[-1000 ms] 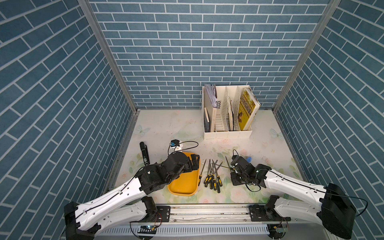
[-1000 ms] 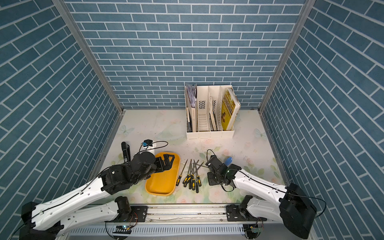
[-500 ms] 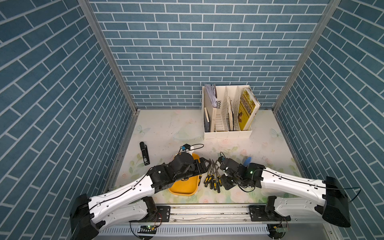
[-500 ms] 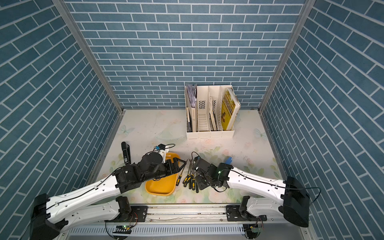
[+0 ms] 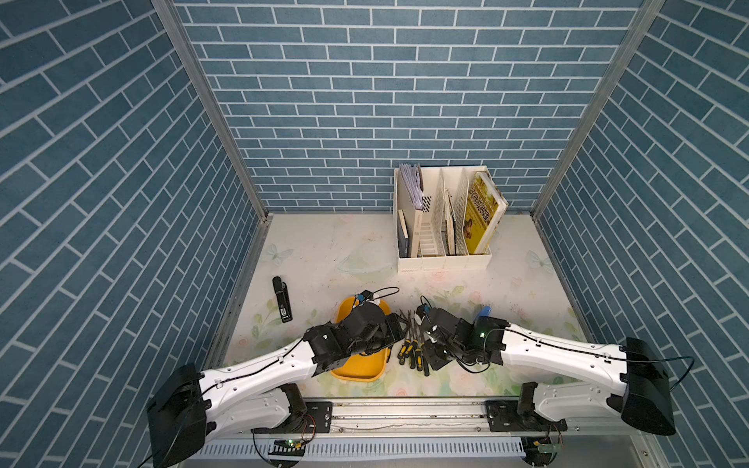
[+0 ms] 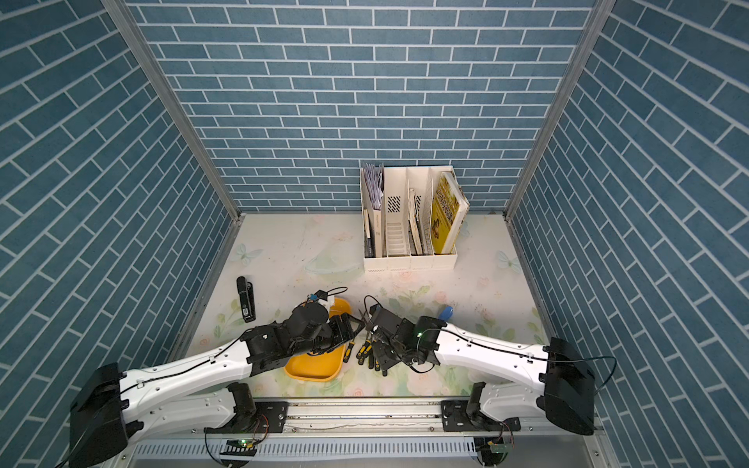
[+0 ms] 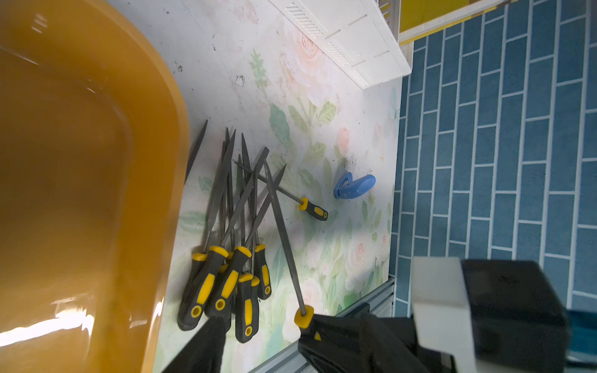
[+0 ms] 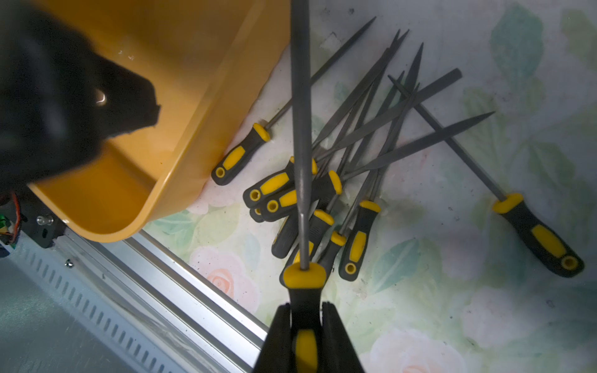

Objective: Put the file tool into the storage box
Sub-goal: Place the file tool in the storage box.

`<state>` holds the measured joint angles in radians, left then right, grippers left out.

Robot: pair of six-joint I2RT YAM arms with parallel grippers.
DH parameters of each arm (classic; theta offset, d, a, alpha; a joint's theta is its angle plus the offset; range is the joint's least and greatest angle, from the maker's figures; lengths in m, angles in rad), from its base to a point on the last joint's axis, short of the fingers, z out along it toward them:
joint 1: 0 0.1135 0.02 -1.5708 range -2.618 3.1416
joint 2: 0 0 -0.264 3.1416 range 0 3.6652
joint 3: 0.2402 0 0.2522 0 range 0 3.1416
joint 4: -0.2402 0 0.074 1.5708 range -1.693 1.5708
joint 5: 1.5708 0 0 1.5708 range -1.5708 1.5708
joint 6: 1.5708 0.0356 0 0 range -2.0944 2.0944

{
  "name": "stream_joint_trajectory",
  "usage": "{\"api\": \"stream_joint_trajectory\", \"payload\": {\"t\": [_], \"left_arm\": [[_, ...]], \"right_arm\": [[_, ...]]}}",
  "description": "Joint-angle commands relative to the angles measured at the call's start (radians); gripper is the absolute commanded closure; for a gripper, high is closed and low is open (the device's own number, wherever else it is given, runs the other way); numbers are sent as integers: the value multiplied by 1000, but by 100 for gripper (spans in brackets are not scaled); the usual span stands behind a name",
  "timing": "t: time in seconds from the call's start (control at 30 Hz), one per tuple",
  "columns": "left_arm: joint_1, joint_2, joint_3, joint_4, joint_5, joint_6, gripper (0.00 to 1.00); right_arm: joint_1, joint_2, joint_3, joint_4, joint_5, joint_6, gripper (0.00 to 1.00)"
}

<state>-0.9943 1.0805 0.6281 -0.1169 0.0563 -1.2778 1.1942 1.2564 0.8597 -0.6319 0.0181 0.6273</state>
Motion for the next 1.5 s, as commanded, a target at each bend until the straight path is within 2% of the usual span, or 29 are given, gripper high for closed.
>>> {"api": "stream_joint_trajectory", "payload": {"t": [0.0, 0.33, 0.47, 0.53, 0.63, 0.7, 0.77, 0.83, 0.9, 0.93, 1.03, 1.1, 1.2, 1.27, 1.47], "left_arm": [[23, 15, -4, 26, -25, -6, 37], [74, 93, -9, 69, -24, -3, 65], [100, 108, 0, 50, -26, 17, 93], [114, 107, 0, 41, -19, 30, 100], [136, 84, -5, 26, -5, 53, 100], [151, 50, 0, -6, 0, 80, 100], [184, 8, 9, -59, 14, 130, 100], [234, -39, 17, -117, 35, 175, 100], [314, -90, 29, -186, 73, 239, 100], [360, -108, 36, -217, 101, 271, 100], [527, -129, 94, -329, 202, 435, 100], [598, -75, 190, -459, 189, 592, 100], [624, 20, 308, -578, 133, 740, 100], [624, 74, 352, -615, 98, 787, 100], [608, 178, 332, -604, 20, 836, 100]], "right_arm": [[27, -15, 32, 11, -1, -5, 100], [122, 9, 65, 41, 14, 44, 100], [150, 15, 74, 36, 24, 63, 100], [155, 8, 74, 36, 28, 70, 100], [154, -2, 76, 36, 36, 72, 100], [154, -7, 91, 37, 37, 64, 78], [152, -16, 114, 42, 54, 48, 51], [142, -29, 137, 47, 71, 30, 33], [109, -43, 157, 42, 76, 12, 20], [90, -50, 166, 36, 76, 7, 16], [24, -83, 171, 25, 64, -4, 14], [-20, -103, 160, 23, 49, -7, 14], [-67, -112, 136, 21, 31, -15, 14], [-87, -114, 115, 28, 20, -20, 14], [-147, -87, 68, -5, 36, -31, 14]]}}
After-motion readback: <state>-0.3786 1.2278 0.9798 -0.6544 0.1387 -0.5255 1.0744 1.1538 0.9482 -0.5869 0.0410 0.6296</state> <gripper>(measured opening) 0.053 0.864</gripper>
